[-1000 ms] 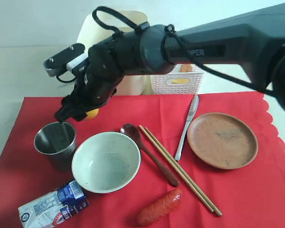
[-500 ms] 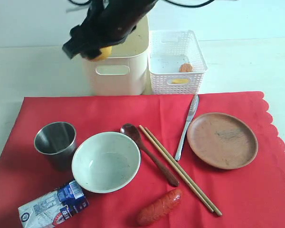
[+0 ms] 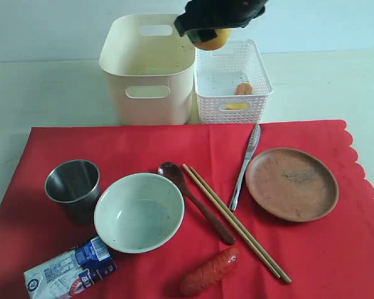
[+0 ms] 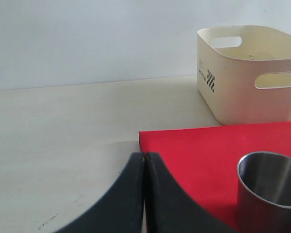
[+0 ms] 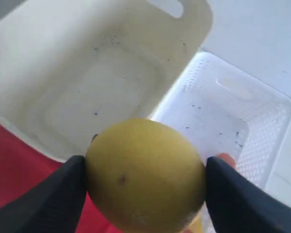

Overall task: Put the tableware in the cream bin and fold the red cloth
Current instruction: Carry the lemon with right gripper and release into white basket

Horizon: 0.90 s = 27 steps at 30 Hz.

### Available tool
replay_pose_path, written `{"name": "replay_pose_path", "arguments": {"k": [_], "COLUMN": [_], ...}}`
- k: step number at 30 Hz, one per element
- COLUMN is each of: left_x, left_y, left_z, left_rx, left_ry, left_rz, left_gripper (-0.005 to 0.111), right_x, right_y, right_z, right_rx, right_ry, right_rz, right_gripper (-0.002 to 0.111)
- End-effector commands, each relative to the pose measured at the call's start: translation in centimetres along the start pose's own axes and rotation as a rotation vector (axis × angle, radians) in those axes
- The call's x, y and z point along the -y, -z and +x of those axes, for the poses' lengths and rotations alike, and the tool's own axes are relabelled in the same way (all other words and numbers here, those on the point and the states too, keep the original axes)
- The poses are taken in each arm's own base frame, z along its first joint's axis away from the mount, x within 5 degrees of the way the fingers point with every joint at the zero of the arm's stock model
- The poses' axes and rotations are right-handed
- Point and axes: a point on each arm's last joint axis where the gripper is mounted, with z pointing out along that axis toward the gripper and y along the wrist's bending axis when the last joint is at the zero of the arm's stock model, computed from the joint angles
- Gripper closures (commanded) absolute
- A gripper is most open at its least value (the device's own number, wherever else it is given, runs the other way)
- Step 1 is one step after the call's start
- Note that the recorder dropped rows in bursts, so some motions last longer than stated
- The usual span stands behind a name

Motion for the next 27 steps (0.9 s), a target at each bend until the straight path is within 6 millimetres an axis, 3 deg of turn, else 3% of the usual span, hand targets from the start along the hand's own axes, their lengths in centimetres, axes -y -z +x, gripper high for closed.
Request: {"name": "replay_pose_path", "arguments": {"k": [1,6,15,21,27], "left_x": [0.0,0.0,0.0,0.0,0.0], "left_y": [0.0,0.0,0.0,0.0,0.0], "left_z": [-0.1,-0.1,-0.1,-0.1,-0.1], "left_rx": [0.01,0.01,0.01,0.01,0.01], "left_ry": [0.0,0.0,0.0,0.0,0.0], "left_rz": [0.003,0.003,0.003,0.003,0.003], "left_gripper": [0.104,0.104,0.104,0.104,0.104], "right_x": [3.3,5.2,5.0,4.9,4.9], "right_y": [-1.2,-4.4,-11.8,-13.3,-13.4], "right_z": [1.0,2.8,5.7,6.0,6.1], "right_rx": [0.095,0.083,0.111,0.166,0.167], "right_ry": [-0.083,-0.139,-0.165,-0.257,-0.256], "right_rz": [0.056,0.078,0.065,0.056,0.056], "right_gripper": [0.108,0.108,0.107,0.085,0.049]}}
